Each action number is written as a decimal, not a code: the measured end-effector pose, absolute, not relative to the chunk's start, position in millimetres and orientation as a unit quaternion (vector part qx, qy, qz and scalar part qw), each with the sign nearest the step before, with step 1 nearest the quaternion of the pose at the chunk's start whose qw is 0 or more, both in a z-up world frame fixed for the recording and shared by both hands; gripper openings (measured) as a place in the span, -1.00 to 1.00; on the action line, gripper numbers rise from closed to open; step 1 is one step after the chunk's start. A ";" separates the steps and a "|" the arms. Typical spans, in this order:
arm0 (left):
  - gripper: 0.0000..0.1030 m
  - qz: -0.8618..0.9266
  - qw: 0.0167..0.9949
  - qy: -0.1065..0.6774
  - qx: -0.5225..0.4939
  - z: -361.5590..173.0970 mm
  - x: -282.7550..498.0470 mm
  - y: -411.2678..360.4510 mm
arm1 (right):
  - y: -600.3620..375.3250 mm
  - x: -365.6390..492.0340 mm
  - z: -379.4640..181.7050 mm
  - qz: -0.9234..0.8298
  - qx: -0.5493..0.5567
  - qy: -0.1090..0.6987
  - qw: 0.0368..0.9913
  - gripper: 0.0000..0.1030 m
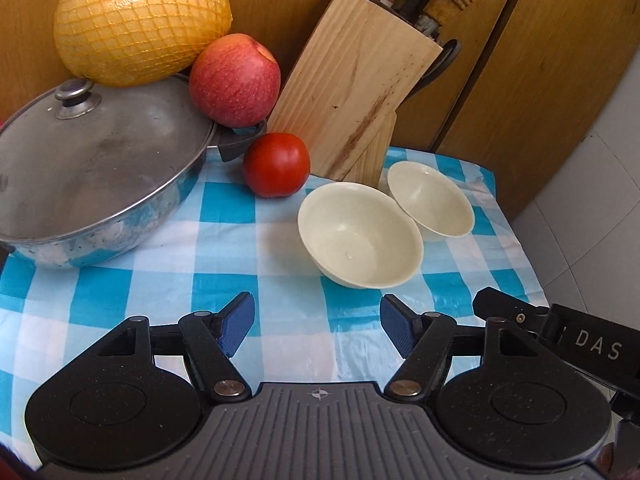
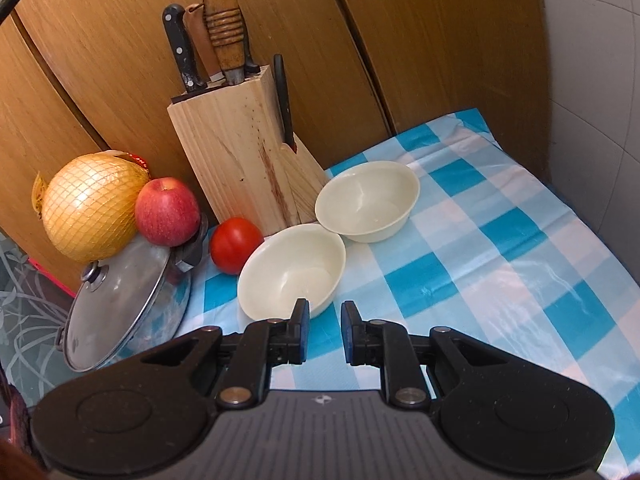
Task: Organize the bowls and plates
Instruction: 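Move both grippers to the second cream bowl and grip its rim, then lift the second cream bowl with both grippers and carry it to the stack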
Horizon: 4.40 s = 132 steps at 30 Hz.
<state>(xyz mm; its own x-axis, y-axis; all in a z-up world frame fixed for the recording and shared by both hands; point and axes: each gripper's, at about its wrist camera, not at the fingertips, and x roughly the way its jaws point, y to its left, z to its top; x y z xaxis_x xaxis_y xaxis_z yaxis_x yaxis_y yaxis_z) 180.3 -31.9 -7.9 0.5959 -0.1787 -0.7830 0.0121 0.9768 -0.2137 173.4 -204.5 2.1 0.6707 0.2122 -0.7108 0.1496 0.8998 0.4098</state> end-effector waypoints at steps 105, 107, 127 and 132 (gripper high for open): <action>-0.21 -0.089 0.895 0.436 -0.046 18.3 128.0 -38.2 | -190.2 119.5 23.4 0.082 0.227 0.417 0.876 -0.77; -0.20 -0.091 0.895 0.435 -0.047 18.9 120.4 -37.2 | -189.3 112.4 25.3 0.083 0.224 0.415 0.878 -0.77; -0.14 -0.106 0.896 0.430 -0.037 18.9 57.7 -30.7 | -187.2 50.5 24.4 0.105 0.231 0.413 0.875 -0.75; -0.13 -0.105 0.896 0.430 -0.037 18.2 49.9 -29.1 | -185.1 43.5 22.8 0.109 0.230 0.414 0.874 -0.75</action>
